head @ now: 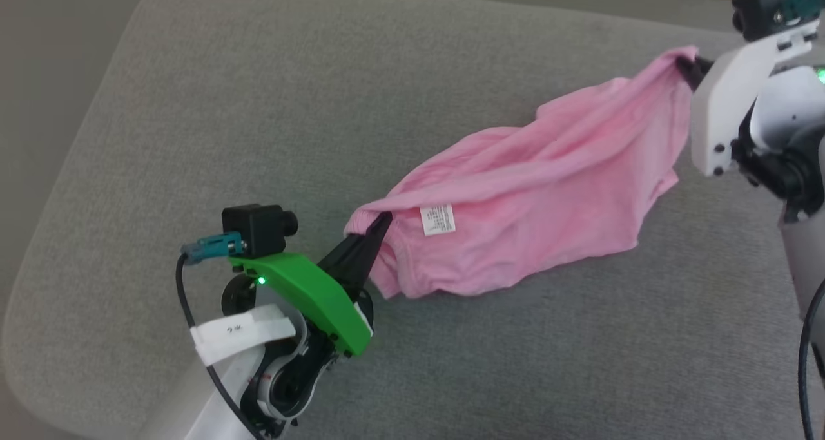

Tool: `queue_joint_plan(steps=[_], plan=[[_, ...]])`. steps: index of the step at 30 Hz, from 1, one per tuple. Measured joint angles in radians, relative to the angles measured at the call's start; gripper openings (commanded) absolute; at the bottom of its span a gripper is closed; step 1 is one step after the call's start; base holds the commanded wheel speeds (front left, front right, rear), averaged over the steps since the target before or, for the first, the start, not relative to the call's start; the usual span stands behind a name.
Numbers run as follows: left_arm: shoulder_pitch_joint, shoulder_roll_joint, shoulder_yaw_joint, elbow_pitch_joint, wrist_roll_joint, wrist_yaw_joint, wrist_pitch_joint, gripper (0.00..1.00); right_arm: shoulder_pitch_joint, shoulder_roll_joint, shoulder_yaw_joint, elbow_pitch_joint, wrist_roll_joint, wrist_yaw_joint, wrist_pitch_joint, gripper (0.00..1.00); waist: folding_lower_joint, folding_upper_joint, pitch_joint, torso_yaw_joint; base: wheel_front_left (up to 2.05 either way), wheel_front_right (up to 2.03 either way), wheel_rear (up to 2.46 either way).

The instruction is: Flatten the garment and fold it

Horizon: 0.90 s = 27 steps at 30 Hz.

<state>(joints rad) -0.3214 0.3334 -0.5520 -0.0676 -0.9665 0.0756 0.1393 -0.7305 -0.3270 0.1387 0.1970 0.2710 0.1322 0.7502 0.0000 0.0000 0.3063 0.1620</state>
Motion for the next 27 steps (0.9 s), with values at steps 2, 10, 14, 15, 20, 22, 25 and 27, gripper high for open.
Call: queue_joint_plan(steps=[2, 10, 14, 15, 20, 22, 25, 27], plan=[[-0.018, -0.012, -0.002, 0.026, 0.003, 0.0, -0.002, 0.0, -0.046, -0.004, 0.007, 0.072, -0.019, 0.0, -0.021, 0.0, 0.0, 0.0, 0.021, 0.016, 0.0, 0.0, 0.0], [-0.071, -0.061, -0.036, 0.127, 0.019, -0.002, -0.005, 0.0, -0.165, -0.006, 0.054, 0.3, -0.063, 0.0, -0.048, 0.0, 0.0001, 0.0, 0.111, 0.077, 0.0, 0.0, 0.0], [-0.095, -0.08, -0.048, 0.165, 0.023, -0.014, -0.005, 0.0, -0.194, -0.009, 0.071, 0.374, -0.065, 0.0, -0.048, 0.0, 0.0001, 0.0, 0.148, 0.101, 0.0, 0.0, 0.0], [-0.101, -0.082, -0.051, 0.171, 0.025, -0.016, -0.006, 0.0, -0.196, -0.01, 0.078, 0.391, -0.064, 0.0, -0.048, 0.0, 0.0001, 0.0, 0.155, 0.107, 0.0, 0.0, 0.0], [-0.115, -0.09, -0.056, 0.184, 0.025, -0.035, -0.009, 1.0, -0.224, -0.021, 0.098, 0.425, -0.048, 0.0, -0.037, 0.0, 0.0001, 0.0, 0.176, 0.124, 0.0, 0.0, 0.0], [-0.115, -0.09, -0.057, 0.184, 0.026, -0.036, -0.019, 1.0, -0.228, -0.023, 0.102, 0.432, -0.033, 0.0, -0.037, 0.48, 0.0001, 0.0, 0.172, 0.124, 0.0, 0.0, 0.0], [-0.107, -0.08, -0.059, 0.174, 0.05, -0.036, -0.039, 1.0, -0.22, -0.027, 0.107, 0.433, -0.01, 0.0, -0.054, 1.0, 0.0001, 0.0, 0.157, 0.12, 0.0, 0.0, 0.0], [-0.091, -0.07, -0.056, 0.154, 0.057, -0.03, -0.056, 1.0, -0.197, -0.033, 0.107, 0.424, 0.004, 0.0, -0.08, 1.0, 0.0001, 0.0, 0.14, 0.116, 0.0, 0.0, 0.0]])
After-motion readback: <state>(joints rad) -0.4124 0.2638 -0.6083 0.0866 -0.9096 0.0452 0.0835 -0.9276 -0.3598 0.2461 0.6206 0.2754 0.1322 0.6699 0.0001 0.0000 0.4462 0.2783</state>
